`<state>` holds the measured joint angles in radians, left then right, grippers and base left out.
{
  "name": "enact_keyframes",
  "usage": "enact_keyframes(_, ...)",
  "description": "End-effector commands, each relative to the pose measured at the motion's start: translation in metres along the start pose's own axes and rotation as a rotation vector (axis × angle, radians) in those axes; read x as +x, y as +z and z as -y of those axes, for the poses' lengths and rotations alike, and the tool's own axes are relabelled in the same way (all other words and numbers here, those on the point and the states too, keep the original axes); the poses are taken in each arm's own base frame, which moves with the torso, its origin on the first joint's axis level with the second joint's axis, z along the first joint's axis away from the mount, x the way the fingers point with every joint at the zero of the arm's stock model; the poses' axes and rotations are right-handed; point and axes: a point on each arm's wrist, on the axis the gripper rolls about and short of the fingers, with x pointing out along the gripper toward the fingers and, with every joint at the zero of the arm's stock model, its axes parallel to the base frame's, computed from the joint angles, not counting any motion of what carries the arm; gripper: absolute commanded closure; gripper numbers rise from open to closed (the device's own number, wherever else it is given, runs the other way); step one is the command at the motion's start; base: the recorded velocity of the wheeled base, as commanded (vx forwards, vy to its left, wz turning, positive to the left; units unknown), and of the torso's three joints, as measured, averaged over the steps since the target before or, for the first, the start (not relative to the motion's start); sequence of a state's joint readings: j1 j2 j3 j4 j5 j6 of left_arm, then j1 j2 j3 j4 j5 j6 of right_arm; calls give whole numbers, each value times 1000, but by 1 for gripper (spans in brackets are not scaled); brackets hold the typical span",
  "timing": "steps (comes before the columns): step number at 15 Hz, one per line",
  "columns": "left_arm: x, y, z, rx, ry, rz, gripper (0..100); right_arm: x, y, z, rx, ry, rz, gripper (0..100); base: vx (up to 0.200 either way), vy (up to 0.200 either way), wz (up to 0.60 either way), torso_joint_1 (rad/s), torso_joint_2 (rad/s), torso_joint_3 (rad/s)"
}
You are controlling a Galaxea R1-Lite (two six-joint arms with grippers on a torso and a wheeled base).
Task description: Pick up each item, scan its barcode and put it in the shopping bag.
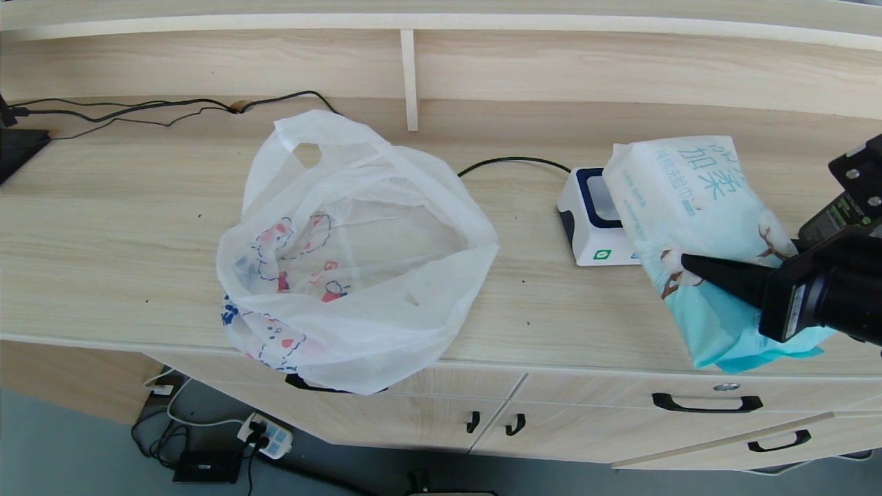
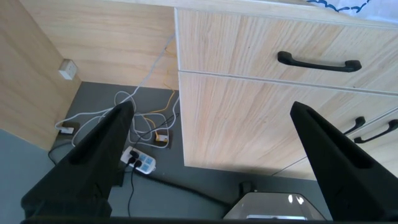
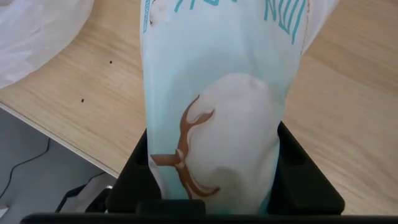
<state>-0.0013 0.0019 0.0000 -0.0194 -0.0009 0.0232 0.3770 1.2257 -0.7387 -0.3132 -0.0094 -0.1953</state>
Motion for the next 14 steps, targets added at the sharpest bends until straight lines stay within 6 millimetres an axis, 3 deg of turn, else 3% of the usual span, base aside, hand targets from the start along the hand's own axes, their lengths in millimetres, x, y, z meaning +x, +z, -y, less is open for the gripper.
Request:
enact_keyframes(1, 0, 0, 0, 0, 1, 1, 0, 0, -4, -1, 2, 3, -14, 100, 0, 0, 0, 0, 0, 0)
enact_keyframes(6, 0, 0, 0, 0, 1, 1, 0, 0, -8, -2, 8, 3, -13, 100, 0, 0, 0, 0, 0, 0)
enact_keyframes(14, 0, 0, 0, 0, -1, 1, 0, -10, 17, -2, -5, 4, 145, 100, 0, 0, 600, 2, 5, 1)
